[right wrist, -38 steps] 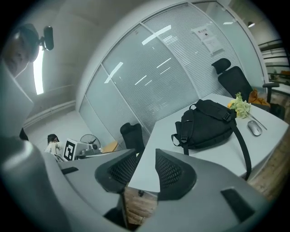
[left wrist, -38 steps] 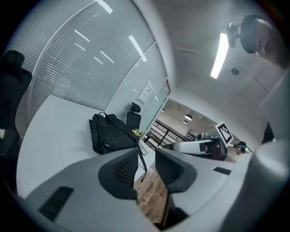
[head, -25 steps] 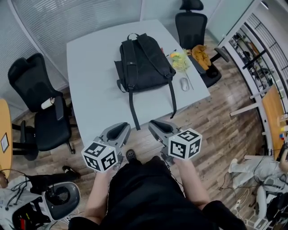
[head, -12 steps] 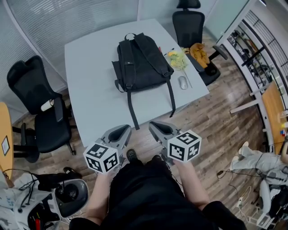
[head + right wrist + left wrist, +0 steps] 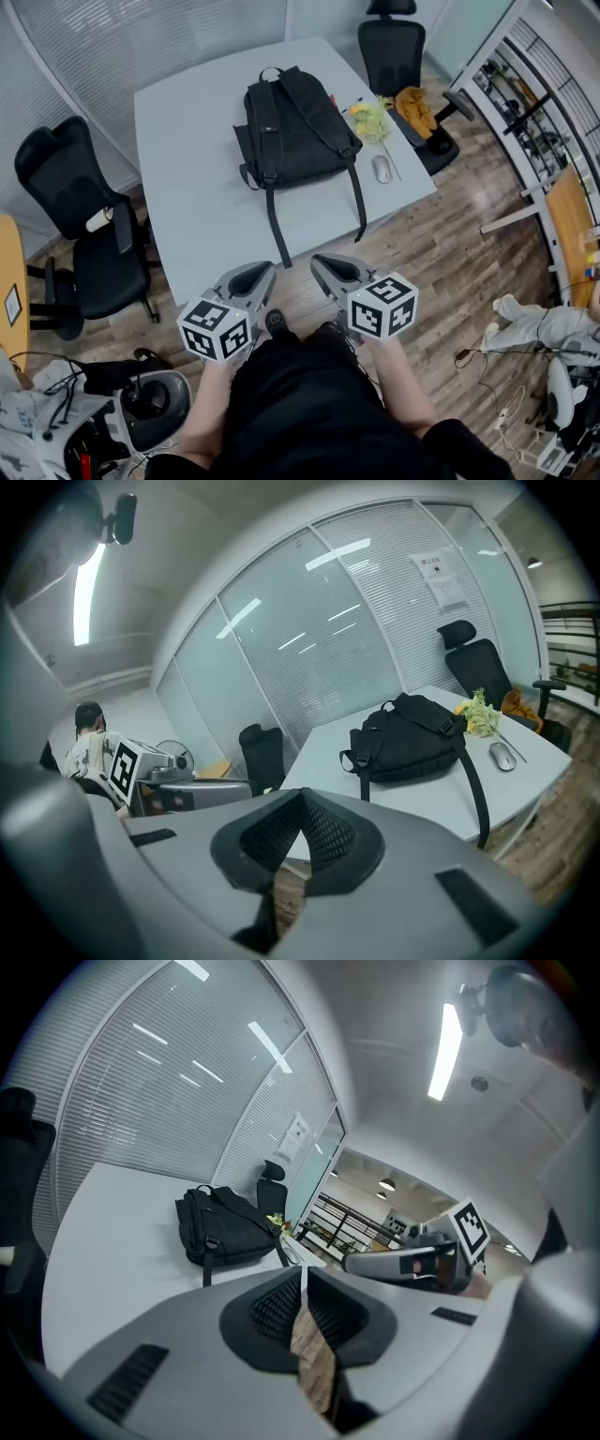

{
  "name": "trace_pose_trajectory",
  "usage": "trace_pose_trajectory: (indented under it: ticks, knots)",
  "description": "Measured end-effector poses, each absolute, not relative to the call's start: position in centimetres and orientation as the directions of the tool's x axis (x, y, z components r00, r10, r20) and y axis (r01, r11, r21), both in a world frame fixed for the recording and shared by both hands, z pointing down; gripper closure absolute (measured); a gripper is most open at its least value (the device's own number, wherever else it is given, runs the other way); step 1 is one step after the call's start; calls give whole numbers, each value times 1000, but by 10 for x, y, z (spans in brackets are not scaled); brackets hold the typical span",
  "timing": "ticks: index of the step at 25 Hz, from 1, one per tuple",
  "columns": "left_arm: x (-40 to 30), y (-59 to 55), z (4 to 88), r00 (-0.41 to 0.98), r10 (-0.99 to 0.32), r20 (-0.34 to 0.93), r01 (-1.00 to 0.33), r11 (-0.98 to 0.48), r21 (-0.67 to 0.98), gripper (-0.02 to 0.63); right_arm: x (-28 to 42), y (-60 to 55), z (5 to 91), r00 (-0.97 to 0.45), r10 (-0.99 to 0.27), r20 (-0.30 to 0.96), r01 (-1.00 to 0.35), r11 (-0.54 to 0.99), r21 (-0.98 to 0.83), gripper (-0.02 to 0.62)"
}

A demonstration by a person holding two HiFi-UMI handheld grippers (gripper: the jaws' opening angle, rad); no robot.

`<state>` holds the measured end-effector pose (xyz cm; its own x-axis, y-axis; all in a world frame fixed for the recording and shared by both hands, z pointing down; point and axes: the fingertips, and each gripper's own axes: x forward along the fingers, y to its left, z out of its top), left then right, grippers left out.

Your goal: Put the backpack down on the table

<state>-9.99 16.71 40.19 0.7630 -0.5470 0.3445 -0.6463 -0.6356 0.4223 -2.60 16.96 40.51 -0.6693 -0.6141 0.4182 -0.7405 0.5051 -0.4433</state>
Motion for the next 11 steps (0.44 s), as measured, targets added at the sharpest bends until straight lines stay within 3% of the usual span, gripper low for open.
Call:
trace_pose_trajectory:
  ticks: [11]
  knots:
    - [-102,169,408,763,-543,351,-647,-634,425,589,-30,174,404,-682,-603,413,-730,532,-429,586]
